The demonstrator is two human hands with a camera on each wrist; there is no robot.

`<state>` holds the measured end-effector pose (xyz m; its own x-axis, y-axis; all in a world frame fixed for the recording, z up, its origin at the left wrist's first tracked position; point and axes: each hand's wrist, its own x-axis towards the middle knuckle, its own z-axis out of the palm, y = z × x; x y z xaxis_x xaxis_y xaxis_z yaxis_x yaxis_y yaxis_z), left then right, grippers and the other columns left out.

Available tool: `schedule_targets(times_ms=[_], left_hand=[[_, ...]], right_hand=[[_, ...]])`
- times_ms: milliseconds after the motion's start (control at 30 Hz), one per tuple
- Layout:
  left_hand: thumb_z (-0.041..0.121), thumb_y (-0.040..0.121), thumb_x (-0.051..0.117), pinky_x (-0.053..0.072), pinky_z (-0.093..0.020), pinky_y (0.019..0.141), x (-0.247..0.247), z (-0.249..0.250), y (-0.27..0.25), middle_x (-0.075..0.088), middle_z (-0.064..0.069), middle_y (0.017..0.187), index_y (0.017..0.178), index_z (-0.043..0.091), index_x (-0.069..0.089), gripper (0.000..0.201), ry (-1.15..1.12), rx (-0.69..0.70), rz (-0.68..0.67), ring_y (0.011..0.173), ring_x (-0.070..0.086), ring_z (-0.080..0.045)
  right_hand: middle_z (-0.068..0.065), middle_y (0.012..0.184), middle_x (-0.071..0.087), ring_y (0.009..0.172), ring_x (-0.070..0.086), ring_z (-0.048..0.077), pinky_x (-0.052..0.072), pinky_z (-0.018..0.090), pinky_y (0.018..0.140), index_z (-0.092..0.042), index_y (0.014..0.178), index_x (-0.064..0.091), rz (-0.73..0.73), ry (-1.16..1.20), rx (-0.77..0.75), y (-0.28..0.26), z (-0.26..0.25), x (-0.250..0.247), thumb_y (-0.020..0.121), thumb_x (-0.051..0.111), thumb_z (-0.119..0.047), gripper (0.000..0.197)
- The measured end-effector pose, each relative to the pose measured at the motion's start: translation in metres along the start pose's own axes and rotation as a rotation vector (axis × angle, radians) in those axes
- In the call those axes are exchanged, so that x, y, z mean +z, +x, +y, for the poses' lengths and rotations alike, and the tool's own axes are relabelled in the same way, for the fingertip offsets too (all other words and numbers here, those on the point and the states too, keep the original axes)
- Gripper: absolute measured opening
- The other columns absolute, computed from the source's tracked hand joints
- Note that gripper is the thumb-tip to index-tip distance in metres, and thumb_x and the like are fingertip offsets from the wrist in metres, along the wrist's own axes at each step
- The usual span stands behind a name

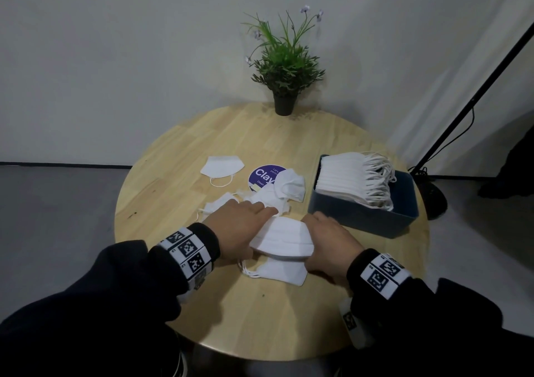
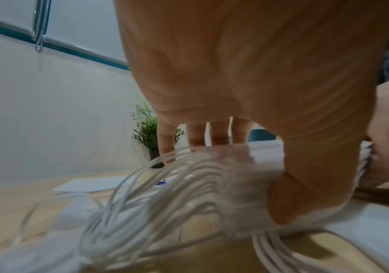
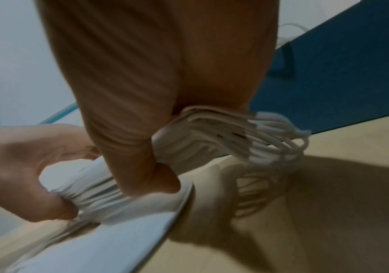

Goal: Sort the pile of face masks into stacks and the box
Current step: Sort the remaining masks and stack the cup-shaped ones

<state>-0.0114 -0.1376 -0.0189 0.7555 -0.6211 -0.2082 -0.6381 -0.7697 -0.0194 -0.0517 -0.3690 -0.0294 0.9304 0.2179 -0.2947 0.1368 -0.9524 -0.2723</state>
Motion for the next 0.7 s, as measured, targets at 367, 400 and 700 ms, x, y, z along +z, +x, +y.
schedule_targets(times_ms=[367,400,700], left_hand=[[0.064,0.089,0.065,0.049,-0.03,0.096,-0.03,-0.009,-0.007,0.068,0.014,0.12,0.137,0.042,0.055,0.054,-0.623,0.002,-0.023,0.109,0.062,-0.009],[0.063,0.087,0.065,0.051,-0.032,0.094,-0.031,-0.007,-0.006,0.069,0.015,0.115,0.131,0.042,0.058,0.05,-0.624,0.015,-0.029,0.106,0.063,-0.008],[0.049,0.081,0.059,0.053,-0.035,0.077,-0.031,-0.018,-0.018,0.065,0.012,0.093,0.111,0.039,0.055,0.032,-0.599,-0.02,-0.025,0.087,0.062,-0.009]], right_hand=[[-0.009,0.09,0.049,0.076,0.037,0.019,0.027,0.036,0.066,-0.034,0.099,0.034,0.351,-0.189,-0.212,-0.018,-0.023,-0.021,0.071,0.074,-0.014,0.053],[-0.009,0.091,0.052,0.076,0.04,0.019,0.028,0.036,0.065,-0.033,0.102,0.039,0.369,-0.186,-0.192,-0.018,-0.025,-0.022,0.068,0.075,-0.012,0.053],[-0.012,0.075,0.071,0.058,0.059,-0.004,0.045,0.014,0.056,-0.024,0.088,0.075,0.11,0.684,0.002,-0.032,-0.008,-0.046,0.068,0.096,-0.031,0.031]])
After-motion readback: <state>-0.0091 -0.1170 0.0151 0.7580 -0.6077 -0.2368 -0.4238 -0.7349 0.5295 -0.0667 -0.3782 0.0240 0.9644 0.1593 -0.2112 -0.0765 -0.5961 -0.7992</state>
